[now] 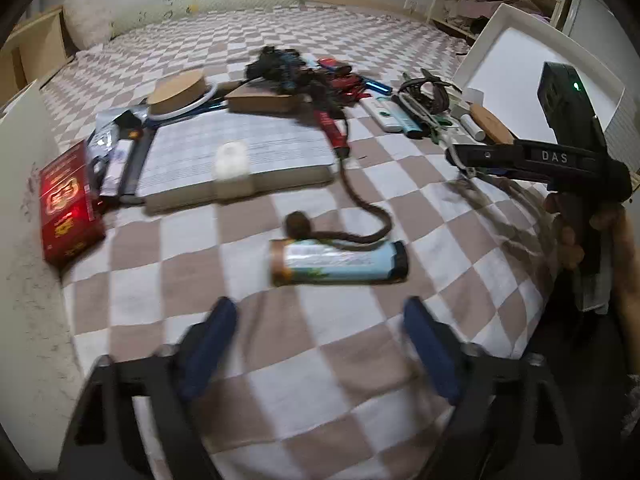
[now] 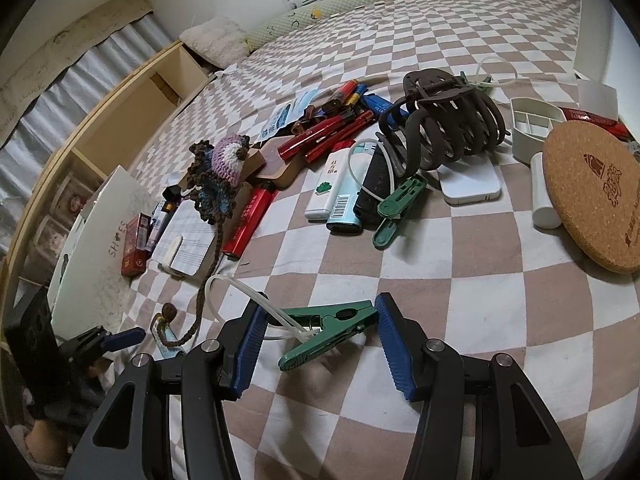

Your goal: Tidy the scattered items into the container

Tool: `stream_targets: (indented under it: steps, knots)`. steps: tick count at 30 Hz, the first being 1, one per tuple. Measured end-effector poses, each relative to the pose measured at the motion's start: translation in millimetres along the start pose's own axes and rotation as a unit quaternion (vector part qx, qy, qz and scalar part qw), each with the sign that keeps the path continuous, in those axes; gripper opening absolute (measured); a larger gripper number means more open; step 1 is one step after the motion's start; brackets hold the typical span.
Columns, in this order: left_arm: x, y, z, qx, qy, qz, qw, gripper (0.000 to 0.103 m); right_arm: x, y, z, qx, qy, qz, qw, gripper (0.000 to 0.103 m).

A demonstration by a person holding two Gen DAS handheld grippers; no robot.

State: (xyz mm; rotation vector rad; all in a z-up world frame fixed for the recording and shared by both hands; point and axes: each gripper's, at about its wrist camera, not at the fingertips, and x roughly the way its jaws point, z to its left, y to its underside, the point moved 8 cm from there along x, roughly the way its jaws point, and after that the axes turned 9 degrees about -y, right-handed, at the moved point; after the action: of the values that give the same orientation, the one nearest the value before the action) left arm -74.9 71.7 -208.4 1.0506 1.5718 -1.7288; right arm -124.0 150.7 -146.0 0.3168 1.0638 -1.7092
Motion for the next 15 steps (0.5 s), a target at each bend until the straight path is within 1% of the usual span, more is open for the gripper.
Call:
stream_targets:
  steps: [3,9,12,13,14,15]
  knots:
    - [8,-7,-8,-0.015,0.001,-0.010,0.9998,0.100,0,1,1,-0.003,0.000,0.001,1.000,0.056]
    - [22,-23,-15,-0.008,-0.013,-0.023,0.9996,0.100,-1,3,2,-0.004,0.000,0.002,1.000,0.056]
    - [22,-25,-14,-0.019,-0.014,-0.025,0.9994,0.096,0,3,3,-0.007,0.003,0.003,1.000,0.056]
    - [22,-25,-14,-0.022,-0.016,-0.027,0.9993,0.087,0,3,4,-0.008,0.004,0.003,1.000,0.056]
    - [21,-25,-13,-0.022,-0.020,-0.032,0.9990,0.082,0,3,4,-0.008,0.004,0.003,1.000,0.056]
    - [19,-24,-12,-0.021,-0.021,-0.036,0.9989,0.082,0,3,4,-0.009,0.004,0.003,1.000,0.056]
